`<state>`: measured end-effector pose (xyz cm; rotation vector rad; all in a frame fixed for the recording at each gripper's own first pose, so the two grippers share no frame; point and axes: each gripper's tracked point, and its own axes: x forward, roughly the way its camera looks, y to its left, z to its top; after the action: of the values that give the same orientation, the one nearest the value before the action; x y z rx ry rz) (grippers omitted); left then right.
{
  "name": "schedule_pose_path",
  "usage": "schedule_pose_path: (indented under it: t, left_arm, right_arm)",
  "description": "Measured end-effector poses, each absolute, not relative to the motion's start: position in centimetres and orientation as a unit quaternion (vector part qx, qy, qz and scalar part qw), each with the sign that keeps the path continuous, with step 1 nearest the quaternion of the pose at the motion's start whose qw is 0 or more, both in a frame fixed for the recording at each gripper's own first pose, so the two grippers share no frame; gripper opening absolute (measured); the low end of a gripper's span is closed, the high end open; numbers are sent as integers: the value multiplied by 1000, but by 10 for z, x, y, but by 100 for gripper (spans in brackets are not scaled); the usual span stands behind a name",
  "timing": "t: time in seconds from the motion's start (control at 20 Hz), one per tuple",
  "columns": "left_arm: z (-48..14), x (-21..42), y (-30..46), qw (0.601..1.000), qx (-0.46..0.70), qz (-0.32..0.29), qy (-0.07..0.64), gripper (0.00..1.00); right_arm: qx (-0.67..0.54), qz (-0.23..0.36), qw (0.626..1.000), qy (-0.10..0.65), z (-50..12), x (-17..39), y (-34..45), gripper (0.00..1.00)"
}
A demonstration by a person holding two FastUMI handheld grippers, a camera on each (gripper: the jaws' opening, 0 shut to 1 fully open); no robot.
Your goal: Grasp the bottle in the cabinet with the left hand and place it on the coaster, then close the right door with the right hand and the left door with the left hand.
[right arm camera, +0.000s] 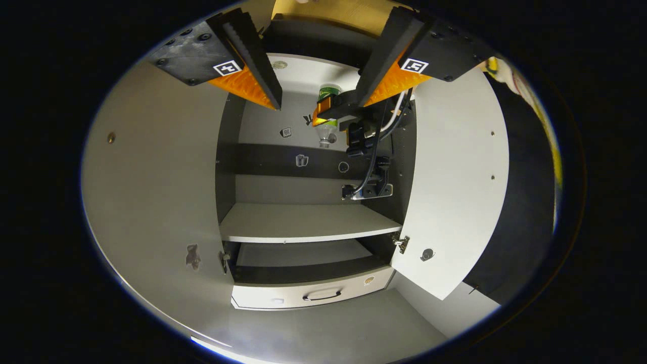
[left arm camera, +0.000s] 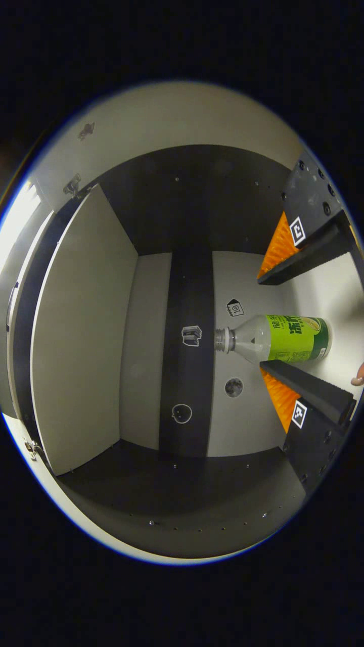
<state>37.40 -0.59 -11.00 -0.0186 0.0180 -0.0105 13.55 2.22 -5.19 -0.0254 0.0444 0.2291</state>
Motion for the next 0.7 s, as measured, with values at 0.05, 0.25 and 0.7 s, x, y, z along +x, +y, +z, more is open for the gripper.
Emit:
schedule_pose_path:
  t: [0.05, 0.25, 0.7]
  left_arm:
    - [-115, 378, -3, 1000, -7, -2, 12, 95]
    - [-126, 396, 0, 1000, -18, -4, 23, 96]
    - [-138, 423, 0, 999, -5, -8, 33, 88]
  right_arm:
    - [-12, 116, 993, 25, -54, 137, 22, 98]
    - [-4, 122, 992, 32, -60, 145, 24, 98]
    - [-1, 119, 992, 39, -67, 151, 20, 98]
